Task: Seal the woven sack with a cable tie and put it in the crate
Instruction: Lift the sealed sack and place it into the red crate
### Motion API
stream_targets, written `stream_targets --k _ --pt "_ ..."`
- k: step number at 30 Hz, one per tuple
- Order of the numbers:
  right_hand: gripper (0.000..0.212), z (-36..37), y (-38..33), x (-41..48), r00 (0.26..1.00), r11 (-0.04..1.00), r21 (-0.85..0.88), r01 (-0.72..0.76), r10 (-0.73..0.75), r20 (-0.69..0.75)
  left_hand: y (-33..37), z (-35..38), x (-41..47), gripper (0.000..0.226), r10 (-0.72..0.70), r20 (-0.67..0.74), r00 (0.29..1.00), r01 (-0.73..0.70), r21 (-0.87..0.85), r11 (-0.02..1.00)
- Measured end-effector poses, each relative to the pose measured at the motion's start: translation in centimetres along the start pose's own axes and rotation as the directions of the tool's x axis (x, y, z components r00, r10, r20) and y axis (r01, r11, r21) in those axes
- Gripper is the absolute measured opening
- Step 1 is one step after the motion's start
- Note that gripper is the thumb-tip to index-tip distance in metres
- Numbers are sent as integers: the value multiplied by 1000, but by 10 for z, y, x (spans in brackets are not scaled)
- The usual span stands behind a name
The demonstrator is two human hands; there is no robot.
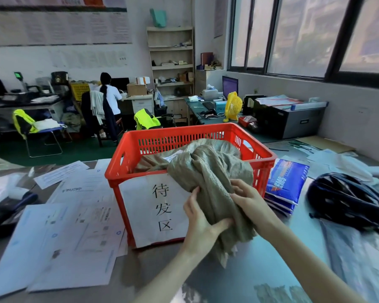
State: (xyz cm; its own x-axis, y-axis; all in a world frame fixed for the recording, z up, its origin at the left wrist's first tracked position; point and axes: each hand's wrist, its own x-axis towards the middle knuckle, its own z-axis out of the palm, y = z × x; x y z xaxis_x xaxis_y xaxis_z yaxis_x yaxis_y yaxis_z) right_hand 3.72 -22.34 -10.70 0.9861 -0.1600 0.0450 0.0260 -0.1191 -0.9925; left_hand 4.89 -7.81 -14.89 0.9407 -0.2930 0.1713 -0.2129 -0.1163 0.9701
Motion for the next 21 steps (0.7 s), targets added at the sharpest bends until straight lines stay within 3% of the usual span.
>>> stream_targets --k 2,5,7,12,17,21 --pt "38 2 -7 -3 997 999 -9 45 -44 64 -5 -2 5 94 15 38 999 -10 -127 992" --pt "47 3 -19 -4 977 991 -8 132 -128 170 0 -9 13 79 61 -47 997 -69 -186 980" --pt "52 6 -29 0 959 976 -46 215 -201 202 12 -15 21 69 101 -96 990 -113 -129 985" --pt "56 16 -57 24 925 922 -111 372 -358 126 59 -46 61 52 289 -103 952 -271 158 949" --pt "60 34 -74 68 922 914 -134 384 -387 5 105 -88 130 40 554 -29 832 -456 534 712" --pt "66 54 -72 85 931 839 -426 339 -364 25 102 -113 178 41 622 115 774 -452 790 415"
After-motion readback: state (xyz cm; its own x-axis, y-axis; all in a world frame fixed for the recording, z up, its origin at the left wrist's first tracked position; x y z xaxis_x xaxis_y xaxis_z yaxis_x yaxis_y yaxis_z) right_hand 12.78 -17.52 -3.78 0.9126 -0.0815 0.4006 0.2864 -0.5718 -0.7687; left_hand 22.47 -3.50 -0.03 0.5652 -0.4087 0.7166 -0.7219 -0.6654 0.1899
